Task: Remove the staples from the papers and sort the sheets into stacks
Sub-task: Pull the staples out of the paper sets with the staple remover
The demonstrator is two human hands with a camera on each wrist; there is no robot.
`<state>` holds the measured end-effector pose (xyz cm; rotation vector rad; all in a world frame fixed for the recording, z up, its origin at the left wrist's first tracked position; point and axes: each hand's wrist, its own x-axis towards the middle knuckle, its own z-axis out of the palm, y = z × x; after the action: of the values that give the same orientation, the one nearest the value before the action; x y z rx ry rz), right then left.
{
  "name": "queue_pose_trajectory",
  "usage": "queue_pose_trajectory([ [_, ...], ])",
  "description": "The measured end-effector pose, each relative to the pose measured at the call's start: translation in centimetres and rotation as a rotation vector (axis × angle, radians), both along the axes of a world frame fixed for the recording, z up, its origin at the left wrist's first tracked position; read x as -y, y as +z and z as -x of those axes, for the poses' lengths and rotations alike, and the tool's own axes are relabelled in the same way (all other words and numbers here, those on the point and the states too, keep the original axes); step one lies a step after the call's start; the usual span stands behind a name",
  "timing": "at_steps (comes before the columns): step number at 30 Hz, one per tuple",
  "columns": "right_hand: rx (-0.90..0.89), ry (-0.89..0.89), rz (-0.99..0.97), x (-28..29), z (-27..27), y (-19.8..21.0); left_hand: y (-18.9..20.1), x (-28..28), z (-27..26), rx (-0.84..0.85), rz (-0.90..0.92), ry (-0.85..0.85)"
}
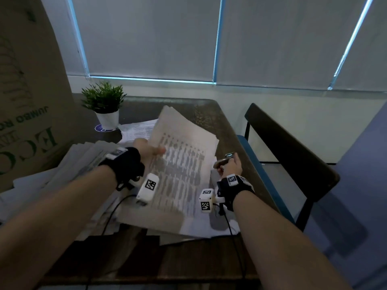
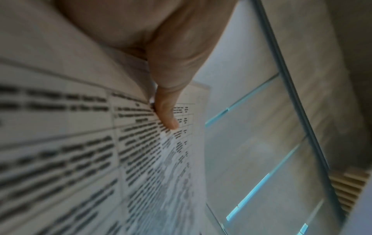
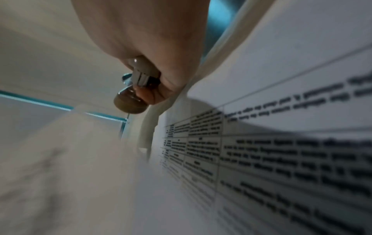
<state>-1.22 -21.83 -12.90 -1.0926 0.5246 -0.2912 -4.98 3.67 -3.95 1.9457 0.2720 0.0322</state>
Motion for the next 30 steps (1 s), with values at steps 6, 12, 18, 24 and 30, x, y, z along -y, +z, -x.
queue_pose_trajectory([
  [6, 0.046, 0.162, 0.023, -1.9, -0.3, 0.2, 5.8, -7.2, -1.6, 0.111, -0.697, 0.197],
  [12, 0.001, 0.284, 0.074, -3.2, -0.3, -1.5, 2.9, -14.3, -1.7, -0.061, -0.823, 0.164],
  [18, 0.026, 0.325, 0.142, -3.3, -0.1, -1.7, -0.1, -12.9, -1.7, 0.108, -1.166, 0.268],
  [24, -0.001, 0.392, 0.281, -2.8, 0.1, -1.5, -2.9, -1.7, -3.4, -0.118, -0.864, -0.089],
  [30, -0.043, 0.468, 0.342, -2.8, 0.3, -1.3, -5.9, 1.9, -5.9, -0.331, -0.404, -0.038],
])
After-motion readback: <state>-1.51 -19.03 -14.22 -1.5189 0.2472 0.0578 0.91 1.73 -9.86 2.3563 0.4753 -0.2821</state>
